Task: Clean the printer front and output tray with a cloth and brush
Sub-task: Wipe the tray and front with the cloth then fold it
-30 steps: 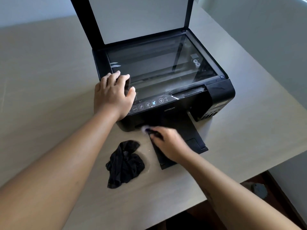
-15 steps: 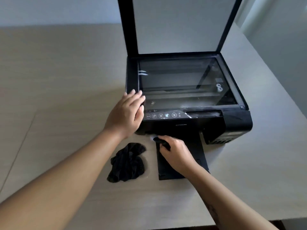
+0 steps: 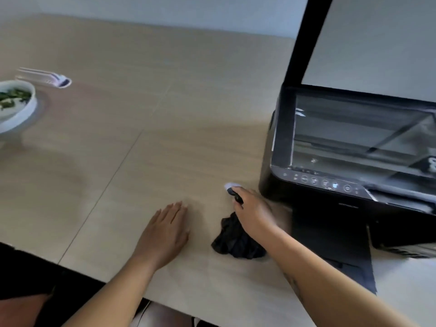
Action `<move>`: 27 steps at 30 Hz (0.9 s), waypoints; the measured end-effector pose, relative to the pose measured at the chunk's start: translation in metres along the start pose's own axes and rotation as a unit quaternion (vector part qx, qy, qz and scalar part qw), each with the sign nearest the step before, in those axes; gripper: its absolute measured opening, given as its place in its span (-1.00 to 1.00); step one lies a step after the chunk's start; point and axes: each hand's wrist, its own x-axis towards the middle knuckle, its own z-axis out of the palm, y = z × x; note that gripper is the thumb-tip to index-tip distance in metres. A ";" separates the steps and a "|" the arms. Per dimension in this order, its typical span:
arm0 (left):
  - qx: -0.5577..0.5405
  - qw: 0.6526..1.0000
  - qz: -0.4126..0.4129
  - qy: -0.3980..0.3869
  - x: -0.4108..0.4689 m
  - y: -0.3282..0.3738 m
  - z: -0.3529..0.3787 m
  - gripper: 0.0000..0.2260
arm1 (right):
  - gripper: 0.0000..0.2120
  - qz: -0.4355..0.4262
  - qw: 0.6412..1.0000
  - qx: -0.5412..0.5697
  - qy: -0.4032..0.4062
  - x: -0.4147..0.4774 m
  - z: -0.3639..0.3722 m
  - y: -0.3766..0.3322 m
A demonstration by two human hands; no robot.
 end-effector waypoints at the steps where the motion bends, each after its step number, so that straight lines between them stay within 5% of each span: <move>1: 0.002 1.000 -0.001 -0.001 -0.003 -0.006 0.005 -0.40 | -0.65 0.001 1.000 -0.010 0.000 0.008 0.006 -0.005; 7: 0.007 0.999 0.029 0.011 -0.005 -0.024 0.023 -0.45 | -0.57 -0.015 0.975 -0.223 -0.016 0.021 0.029 -0.013; 10: 0.009 0.999 0.048 0.014 0.000 -0.029 0.025 -0.45 | -0.50 0.001 0.970 -0.242 -0.032 0.008 0.035 -0.010; 13: 0.000 0.998 0.058 0.015 0.003 -0.029 0.026 -0.43 | -0.44 0.041 0.980 -0.192 0.021 -0.015 0.042 -0.007; 17: -0.014 0.997 0.075 0.006 0.006 -0.025 0.031 -0.39 | -0.21 0.138 0.981 -0.140 -0.013 -0.058 0.062 -0.004; 22: 0.016 0.987 0.161 0.010 0.027 -0.013 0.011 -0.42 | -0.39 0.101 0.985 -0.129 0.051 -0.093 0.068 -0.006; 27: -0.062 0.966 0.221 0.122 0.057 0.023 -0.042 -0.56 | -0.55 0.068 0.990 0.002 0.122 -0.124 0.025 -0.005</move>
